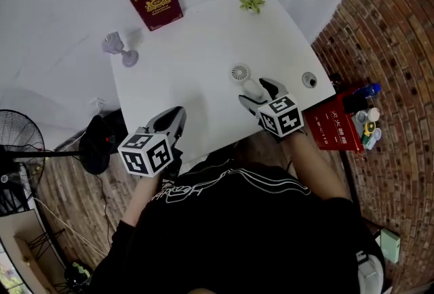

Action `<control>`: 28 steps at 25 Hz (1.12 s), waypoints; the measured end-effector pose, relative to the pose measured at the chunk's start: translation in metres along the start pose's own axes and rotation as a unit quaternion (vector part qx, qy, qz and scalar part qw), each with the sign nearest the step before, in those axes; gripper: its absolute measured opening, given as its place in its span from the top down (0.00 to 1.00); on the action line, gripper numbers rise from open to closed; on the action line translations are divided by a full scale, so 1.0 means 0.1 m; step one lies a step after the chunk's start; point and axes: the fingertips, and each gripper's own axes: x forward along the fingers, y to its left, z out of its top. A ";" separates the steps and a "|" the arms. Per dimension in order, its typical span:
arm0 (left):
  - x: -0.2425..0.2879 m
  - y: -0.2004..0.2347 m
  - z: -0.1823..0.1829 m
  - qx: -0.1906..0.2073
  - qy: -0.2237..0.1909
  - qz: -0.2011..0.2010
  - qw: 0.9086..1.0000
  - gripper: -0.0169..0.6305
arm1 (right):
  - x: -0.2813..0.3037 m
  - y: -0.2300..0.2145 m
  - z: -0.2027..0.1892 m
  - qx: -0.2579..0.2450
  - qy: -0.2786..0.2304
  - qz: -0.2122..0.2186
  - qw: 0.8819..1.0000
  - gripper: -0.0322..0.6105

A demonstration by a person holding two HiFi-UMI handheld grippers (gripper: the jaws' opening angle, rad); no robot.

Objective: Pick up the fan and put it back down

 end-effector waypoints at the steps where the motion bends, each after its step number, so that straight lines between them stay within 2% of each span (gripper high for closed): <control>1: -0.02 -0.04 0.01 0.002 -0.003 -0.002 1.000 0.91 | -0.08 0.08 0.07 -0.007 -0.011 0.012 1.000 0.43; 4: -0.11 -0.15 0.03 0.008 -0.013 -0.008 1.000 0.91 | -0.36 0.35 0.33 -0.022 -0.063 0.057 0.996 0.51; 6: -0.17 -0.25 0.06 0.013 -0.025 -0.019 0.999 0.91 | -0.60 0.52 0.52 -0.016 -0.108 0.084 0.991 0.65; 8: -0.25 -0.38 0.11 0.019 -0.037 -0.032 0.999 0.91 | -0.81 0.67 0.66 -0.014 -0.140 0.106 0.984 0.74; 11: -0.36 -0.59 0.17 0.031 -0.053 -0.053 0.997 0.91 | -1.07 0.90 0.79 -0.028 -0.165 0.132 0.977 0.92; 12: -0.40 -0.66 0.19 0.035 -0.057 -0.060 0.996 0.91 | -1.15 0.98 0.81 -0.030 -0.171 0.146 0.974 0.95; 16: -0.55 -0.91 0.21 0.050 -0.071 -0.088 0.992 0.91 | -1.42 1.26 0.88 -0.030 -0.195 0.186 0.963 0.95; 28: -0.77 -1.21 0.03 0.061 -0.076 -0.117 0.988 0.91 | -1.71 1.40 0.75 0.015 -0.202 0.196 0.959 0.95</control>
